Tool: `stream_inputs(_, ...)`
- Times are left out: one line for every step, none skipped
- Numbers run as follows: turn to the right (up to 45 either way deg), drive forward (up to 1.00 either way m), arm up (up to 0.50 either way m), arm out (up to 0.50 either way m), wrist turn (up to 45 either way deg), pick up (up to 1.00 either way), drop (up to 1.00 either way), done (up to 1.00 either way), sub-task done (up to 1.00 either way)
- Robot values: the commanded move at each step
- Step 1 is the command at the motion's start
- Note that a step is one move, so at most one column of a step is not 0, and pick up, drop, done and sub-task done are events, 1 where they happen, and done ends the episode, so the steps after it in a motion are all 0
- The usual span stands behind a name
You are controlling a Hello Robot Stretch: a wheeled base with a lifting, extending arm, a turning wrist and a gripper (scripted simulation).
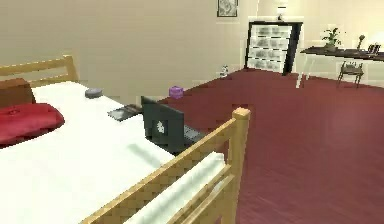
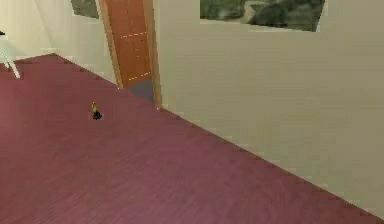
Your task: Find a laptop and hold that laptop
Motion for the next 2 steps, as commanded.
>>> stream_inputs(-45.0, 0.0, 0.0, 0.0, 0.0, 0.0, 0.0, 0.0, 0.0)
stream_inputs(-45.0, 0.0, 0.0, 0.0, 0.0, 0.0, 0.0, 0.0, 0.0)
